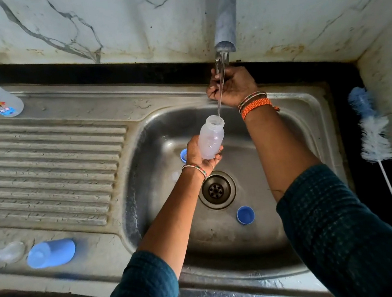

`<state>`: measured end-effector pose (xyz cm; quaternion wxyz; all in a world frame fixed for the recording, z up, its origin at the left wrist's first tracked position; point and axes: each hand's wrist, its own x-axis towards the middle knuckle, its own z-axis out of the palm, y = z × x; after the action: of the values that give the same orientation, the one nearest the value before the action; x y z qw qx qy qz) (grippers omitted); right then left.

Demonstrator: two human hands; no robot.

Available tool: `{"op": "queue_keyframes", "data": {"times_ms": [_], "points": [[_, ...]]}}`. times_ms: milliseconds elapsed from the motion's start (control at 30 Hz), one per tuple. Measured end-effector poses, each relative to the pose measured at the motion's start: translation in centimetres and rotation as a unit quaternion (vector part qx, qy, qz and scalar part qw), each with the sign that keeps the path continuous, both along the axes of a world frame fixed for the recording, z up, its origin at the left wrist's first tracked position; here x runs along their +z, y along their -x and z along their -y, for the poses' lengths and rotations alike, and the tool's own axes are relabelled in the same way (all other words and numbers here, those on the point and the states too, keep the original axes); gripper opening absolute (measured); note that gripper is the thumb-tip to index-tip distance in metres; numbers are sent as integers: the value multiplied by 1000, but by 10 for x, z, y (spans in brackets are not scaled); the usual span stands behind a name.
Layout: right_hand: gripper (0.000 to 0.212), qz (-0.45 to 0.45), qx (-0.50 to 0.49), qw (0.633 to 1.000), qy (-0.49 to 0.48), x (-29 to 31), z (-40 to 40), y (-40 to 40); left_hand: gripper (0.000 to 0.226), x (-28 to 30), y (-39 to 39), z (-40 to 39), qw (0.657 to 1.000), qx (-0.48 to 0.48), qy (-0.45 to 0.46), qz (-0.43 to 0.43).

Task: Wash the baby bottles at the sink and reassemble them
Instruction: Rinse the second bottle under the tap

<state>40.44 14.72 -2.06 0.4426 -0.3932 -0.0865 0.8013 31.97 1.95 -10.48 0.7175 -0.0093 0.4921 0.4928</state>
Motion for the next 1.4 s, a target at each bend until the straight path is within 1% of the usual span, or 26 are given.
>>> {"op": "queue_keyframes", "data": {"times_ms": [100,233,267,333,367,433,467,533,567,600,633,667,700,800,867,967,1000,1033,1067,1100,1133,1167,1200,1267,1333,1400], "points": [[9,-20,-5,1000,-2,1,1,-1,25,0,0,-1,1000,4,1,3],[33,-3,22,1000,-8,-2,4,-5,25,-2,1,-3,1000,10,0,7],[37,35,49,998,-14,-1,7,-6,25,-1,1,-3,1000,10,0,5],[46,195,79,977,-42,-1,18,-3,25,-2,2,-4,1000,12,-4,-2],[48,294,57,951,-70,-4,28,-1,26,-3,3,-5,1000,14,-7,-1],[41,458,-36,868,-187,-12,61,3,29,-1,3,-8,1000,21,-14,10],[39,502,-31,825,-258,-15,79,3,31,0,3,-9,999,27,-21,23],[45,544,104,749,-365,-18,109,2,37,1,1,-9,998,36,-31,46],[49,585,149,692,-397,-21,116,1,39,3,1,-9,998,32,-29,47],[50,629,136,638,-422,-22,118,0,41,3,1,-9,999,20,-20,45],[48,653,89,607,-444,-23,117,-2,43,4,1,-9,999,0,-13,36],[44,661,46,596,-453,-23,119,-1,44,7,2,-8,999,-22,-4,26],[41,662,33,600,-448,-25,119,0,43,12,4,-7,999,-35,7,12],[38,659,90,640,-385,-40,126,2,35,2,14,-4,992,-79,59,-83],[36,656,77,635,-402,-41,125,3,36,2,22,-2,984,-114,56,-122],[35,660,62,618,-421,-38,121,3,36,-6,29,3,987,-99,68,-103],[37,653,51,627,-422,-39,122,6,36,-3,31,-1,986,-97,64,-117],[40,643,38,646,-410,-35,121,9,35,3,33,-3,988,-80,49,-121],[44,606,21,702,-373,-33,118,9,35,2,35,-5,992,-64,28,-108],[46,527,9,794,-302,-31,117,8,35,-1,36,-7,995,-59,10,-81],[41,397,-5,893,-214,-27,117,7,35,3,37,-8,996,-61,2,-72],[35,242,-7,963,-118,-23,116,5,33,9,38,-9,996,-63,-4,-67],[33,102,5,994,-27,-20,118,4,31,14,38,-11,997,-55,-10,-55],[43,-46,26,997,59,-20,120,-1,32,19,39,-16,998,-46,-23,-23],[50,-88,53,992,71,-21,119,-3,28,24,38,-20,997,-64,-32,-32],[45,-77,74,991,80,-21,118,-4,23,26,38,-18,994,-84,-33,-59]]}}
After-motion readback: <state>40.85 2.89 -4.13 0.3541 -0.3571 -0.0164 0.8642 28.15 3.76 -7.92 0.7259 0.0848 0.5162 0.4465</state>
